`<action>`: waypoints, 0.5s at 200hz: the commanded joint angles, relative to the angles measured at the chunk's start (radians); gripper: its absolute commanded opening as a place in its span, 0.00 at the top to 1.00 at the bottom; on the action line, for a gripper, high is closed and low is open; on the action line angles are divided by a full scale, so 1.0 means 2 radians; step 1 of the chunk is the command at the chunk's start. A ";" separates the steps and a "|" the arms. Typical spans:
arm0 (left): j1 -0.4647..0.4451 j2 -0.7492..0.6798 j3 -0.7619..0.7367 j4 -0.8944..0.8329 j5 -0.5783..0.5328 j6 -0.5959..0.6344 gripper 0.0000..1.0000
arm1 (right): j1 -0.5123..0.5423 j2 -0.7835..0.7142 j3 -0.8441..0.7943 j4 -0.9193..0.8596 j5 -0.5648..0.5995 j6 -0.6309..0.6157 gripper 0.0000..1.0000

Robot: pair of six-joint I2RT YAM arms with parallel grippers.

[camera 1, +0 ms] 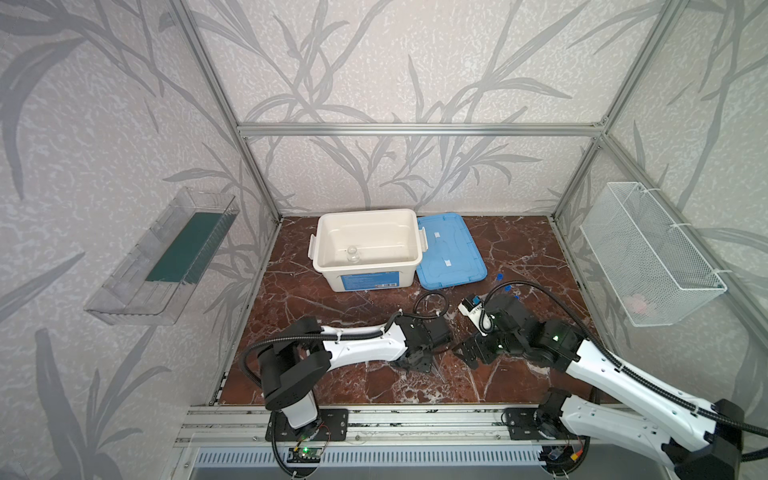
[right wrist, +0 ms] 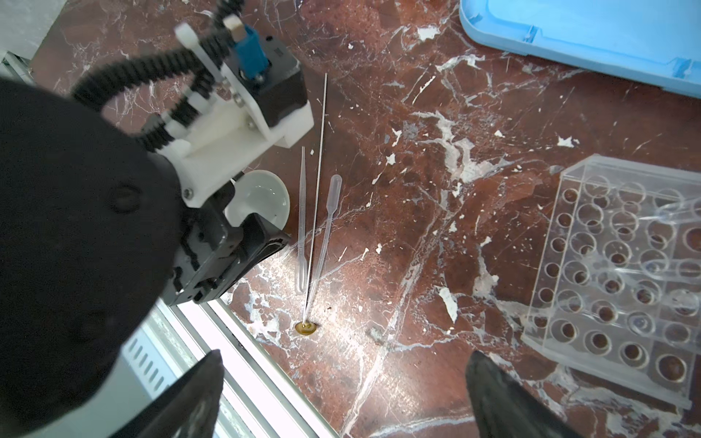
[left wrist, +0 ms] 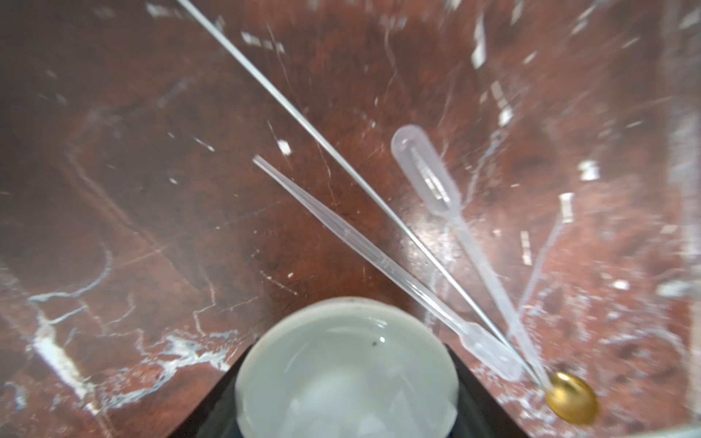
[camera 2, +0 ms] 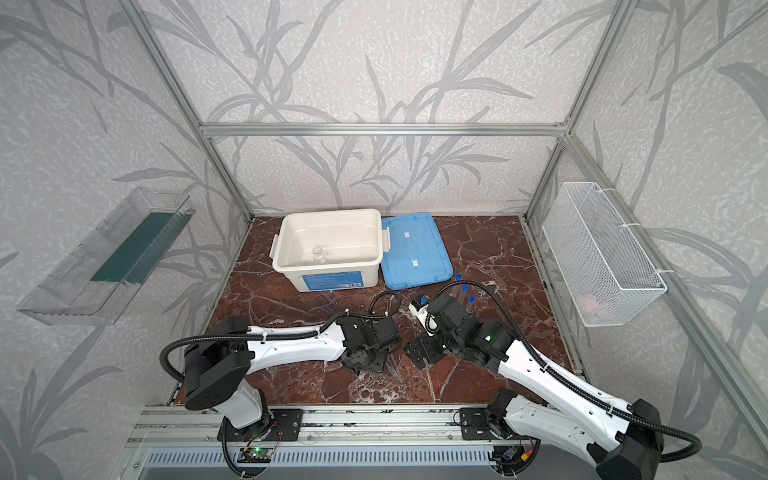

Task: Organize the chemistry lab equipment
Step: 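Lift the white dish toward the bin with the left gripper while the right gripper follows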

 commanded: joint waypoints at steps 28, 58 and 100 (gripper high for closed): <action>0.030 -0.076 0.019 -0.062 -0.031 0.024 0.47 | 0.004 -0.009 0.026 0.053 -0.019 0.007 0.03; 0.077 -0.118 0.050 -0.105 -0.027 0.066 0.48 | 0.004 0.002 0.063 0.081 -0.011 0.008 0.03; 0.166 -0.154 0.143 -0.166 -0.034 0.147 0.47 | 0.004 0.068 0.159 0.124 -0.002 0.017 0.03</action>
